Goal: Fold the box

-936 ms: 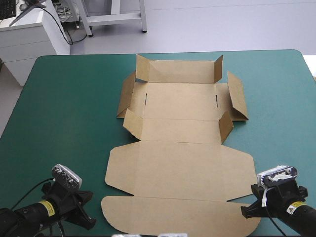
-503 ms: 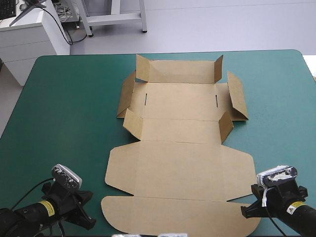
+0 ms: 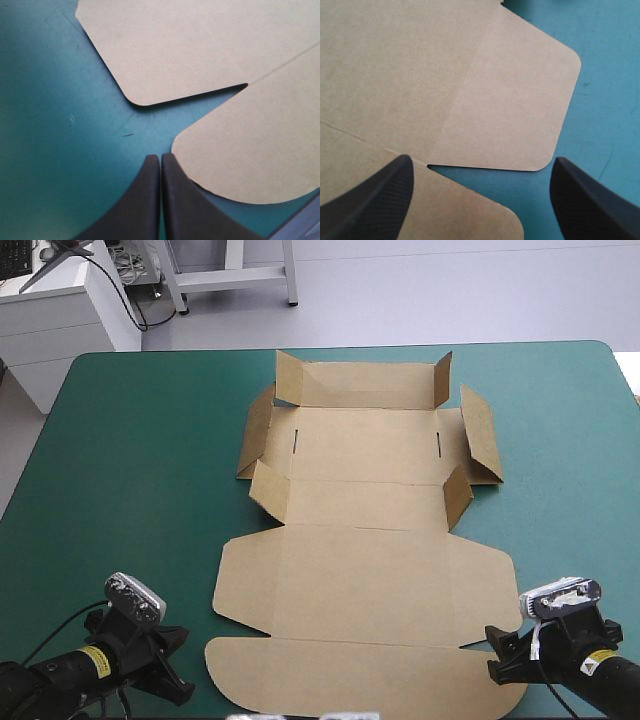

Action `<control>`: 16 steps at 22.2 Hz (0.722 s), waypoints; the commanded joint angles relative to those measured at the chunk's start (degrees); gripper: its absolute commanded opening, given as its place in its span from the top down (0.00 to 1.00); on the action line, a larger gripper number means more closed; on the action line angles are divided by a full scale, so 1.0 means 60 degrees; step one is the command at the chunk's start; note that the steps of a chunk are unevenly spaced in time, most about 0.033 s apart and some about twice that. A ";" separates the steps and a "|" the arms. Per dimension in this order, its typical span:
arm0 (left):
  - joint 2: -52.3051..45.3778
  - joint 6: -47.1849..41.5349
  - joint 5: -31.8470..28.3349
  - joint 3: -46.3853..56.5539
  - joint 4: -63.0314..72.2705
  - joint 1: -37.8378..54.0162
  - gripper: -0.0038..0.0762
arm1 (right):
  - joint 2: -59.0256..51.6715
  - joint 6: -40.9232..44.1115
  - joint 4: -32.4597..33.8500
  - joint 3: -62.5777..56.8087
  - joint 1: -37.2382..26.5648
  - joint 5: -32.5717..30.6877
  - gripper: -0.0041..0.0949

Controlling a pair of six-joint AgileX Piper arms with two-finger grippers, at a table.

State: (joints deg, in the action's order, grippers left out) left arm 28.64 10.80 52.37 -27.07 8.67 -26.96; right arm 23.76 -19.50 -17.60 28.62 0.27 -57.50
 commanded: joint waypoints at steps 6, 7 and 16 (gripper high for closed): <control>0.0036 -0.0026 -0.0479 -0.0300 0.0123 0.0012 0.96 | 0.0794 0.0842 -0.0113 0.1468 0.0016 -0.0155 0.24; 0.0036 -0.0026 -0.0479 -0.0300 0.0123 0.0012 0.96 | 0.1227 0.0896 -0.0113 0.1876 0.0016 -0.0369 0.24; 0.0036 -0.0026 -0.0479 -0.0300 -0.0093 0.0012 0.96 | 0.5547 0.1301 -0.0310 0.5208 0.0016 -0.0492 0.24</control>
State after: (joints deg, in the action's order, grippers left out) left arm 28.64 10.80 52.37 -27.07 7.55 -26.96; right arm 52.02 -11.97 -17.70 54.69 0.27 -62.59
